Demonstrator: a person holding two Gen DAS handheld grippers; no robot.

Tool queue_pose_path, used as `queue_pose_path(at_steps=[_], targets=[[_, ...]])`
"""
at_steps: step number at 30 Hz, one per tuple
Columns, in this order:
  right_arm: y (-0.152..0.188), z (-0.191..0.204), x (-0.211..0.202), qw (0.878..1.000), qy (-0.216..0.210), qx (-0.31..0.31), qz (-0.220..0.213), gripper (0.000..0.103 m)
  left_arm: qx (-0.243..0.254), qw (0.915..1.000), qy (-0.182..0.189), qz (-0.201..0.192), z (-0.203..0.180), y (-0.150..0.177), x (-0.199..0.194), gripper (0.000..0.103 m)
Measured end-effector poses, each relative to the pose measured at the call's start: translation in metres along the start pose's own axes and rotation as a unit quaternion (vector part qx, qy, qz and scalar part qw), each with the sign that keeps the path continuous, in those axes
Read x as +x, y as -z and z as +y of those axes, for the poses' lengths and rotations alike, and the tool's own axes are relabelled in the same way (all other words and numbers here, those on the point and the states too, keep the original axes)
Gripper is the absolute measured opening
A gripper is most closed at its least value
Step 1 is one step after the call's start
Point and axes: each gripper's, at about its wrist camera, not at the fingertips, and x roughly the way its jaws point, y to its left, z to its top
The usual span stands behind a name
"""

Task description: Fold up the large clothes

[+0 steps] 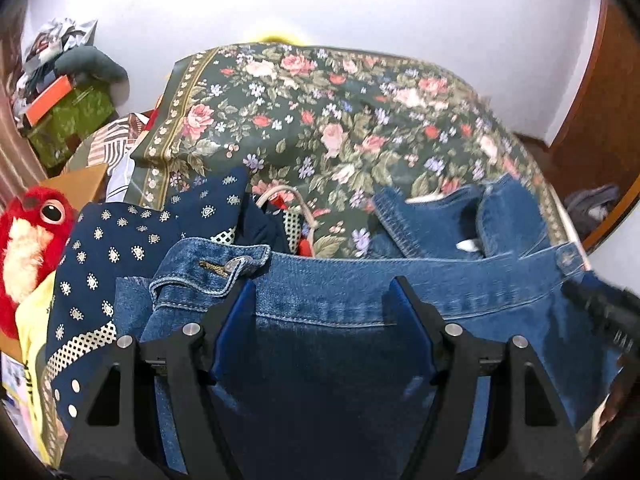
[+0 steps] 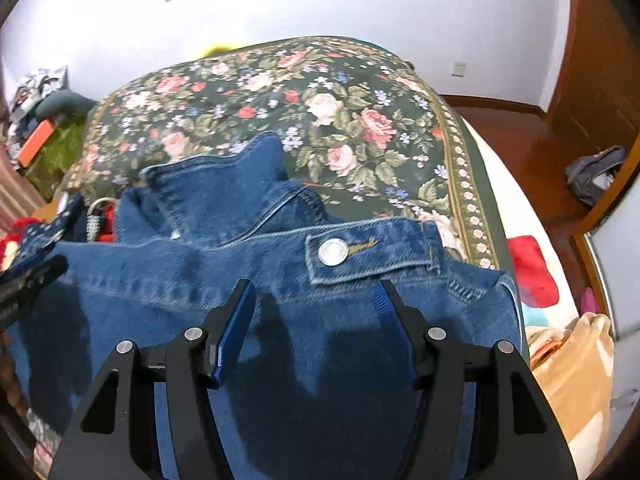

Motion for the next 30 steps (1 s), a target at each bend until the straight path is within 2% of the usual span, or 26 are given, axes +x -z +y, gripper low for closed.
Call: queue_pose_path(at_steps=[7,11,15,17,20,26,30], targets=[[0.024,0.031,-0.024,0.997,-0.042,-0.067,0.004,0.058,0.060,0.9977,-0.017,-0.027,-0.022,0.014,-0.040,0.070],[0.038,0.051,-0.030,0.993,-0.060,-0.098,0.012,0.060,0.080,0.9962,-0.009,-0.032,-0.029,0.027,-0.060,0.070],[0.048,0.061,-0.028,0.990,-0.063,-0.122,0.021,0.071,0.090,0.9955,-0.001,-0.029,-0.031,0.041,-0.071,0.073],[0.054,0.063,-0.024,0.989,-0.055,-0.136,0.031,0.077,0.094,0.9953,0.002,-0.023,-0.031,0.050,-0.073,0.078],[0.063,0.059,-0.016,0.987,-0.042,-0.147,0.058,0.079,0.093,0.9956,-0.005,-0.009,-0.030,0.066,-0.068,0.080],[0.080,0.034,-0.016,0.987,-0.027,-0.127,0.089,0.079,0.077,0.9956,-0.015,0.052,-0.015,0.096,-0.042,0.079],[0.085,0.018,-0.027,0.990,-0.020,-0.112,0.087,0.080,0.080,0.9953,-0.046,0.031,0.000,0.112,-0.049,0.080]])
